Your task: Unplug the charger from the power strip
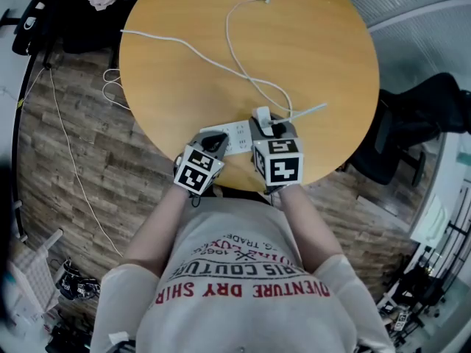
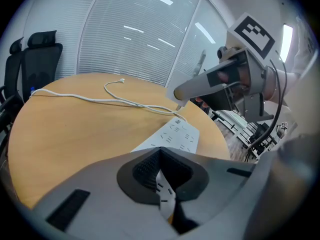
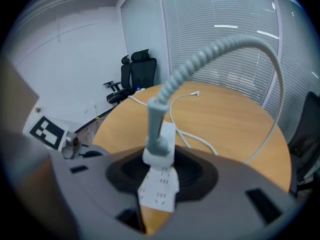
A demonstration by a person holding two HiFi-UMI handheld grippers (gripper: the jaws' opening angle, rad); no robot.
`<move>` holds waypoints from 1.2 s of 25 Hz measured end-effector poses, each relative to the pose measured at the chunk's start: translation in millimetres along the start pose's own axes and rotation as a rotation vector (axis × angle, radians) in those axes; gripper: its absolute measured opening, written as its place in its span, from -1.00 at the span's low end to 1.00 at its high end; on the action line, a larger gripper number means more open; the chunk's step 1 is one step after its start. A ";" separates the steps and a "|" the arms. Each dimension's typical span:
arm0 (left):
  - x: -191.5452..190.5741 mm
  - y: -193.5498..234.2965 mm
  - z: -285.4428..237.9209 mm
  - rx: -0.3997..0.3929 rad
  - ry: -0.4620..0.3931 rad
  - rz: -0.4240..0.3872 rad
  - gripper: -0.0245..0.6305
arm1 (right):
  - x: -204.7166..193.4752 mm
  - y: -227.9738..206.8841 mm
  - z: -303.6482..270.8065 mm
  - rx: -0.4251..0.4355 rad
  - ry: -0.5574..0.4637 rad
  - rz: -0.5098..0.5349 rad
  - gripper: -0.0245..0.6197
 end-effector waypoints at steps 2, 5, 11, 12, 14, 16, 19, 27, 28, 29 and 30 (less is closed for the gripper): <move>-0.2 1.1 1.9 -0.012 -0.005 -0.003 -0.84 | -2.2 -1.2 2.4 0.017 -0.024 -0.020 -0.43; 13.4 -1.6 16.7 0.008 -0.061 -0.054 -0.84 | -1.4 -3.2 14.0 0.036 -0.077 -0.030 -0.43; 70.3 -0.5 65.4 0.105 -0.264 -0.097 -0.84 | 20.5 -8.3 47.3 0.054 -0.225 -0.020 -0.43; 81.4 -0.4 75.7 0.124 -0.300 -0.106 -0.84 | 26.0 -7.8 54.1 0.058 -0.254 -0.011 -0.43; 105.2 -2.7 96.9 0.146 -0.372 -0.127 -0.84 | 37.4 -6.4 67.4 0.062 -0.308 0.008 -0.43; 125.6 -8.3 114.7 0.140 -0.431 -0.155 -0.84 | 46.8 -5.2 80.1 0.063 -0.354 0.021 -0.43; 145.8 -21.4 136.7 0.123 -0.500 -0.195 -0.84 | 54.5 -3.2 98.5 0.069 -0.414 0.021 -0.43; 167.8 -32.7 186.4 0.180 -0.648 -0.225 -0.84 | 67.9 2.9 132.8 0.062 -0.527 0.065 -0.44; 167.1 -32.5 188.3 0.184 -0.650 -0.225 -0.84 | 67.4 3.4 134.0 0.058 -0.529 0.064 -0.44; 166.4 -32.4 189.7 0.187 -0.650 -0.226 -0.84 | 66.8 3.9 135.0 0.055 -0.530 0.061 -0.44; 165.8 -32.5 190.6 0.191 -0.649 -0.228 -0.84 | 66.3 4.2 135.8 0.052 -0.530 0.058 -0.44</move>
Point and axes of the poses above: the fingertips, and each gripper's own axes: z backward along the fingers, y to its left, x out of its top, the point moved 6 cm from there along z, backward along the fingers, and after that the axes turned 3 degrees about -x, right-handed, at the moved point
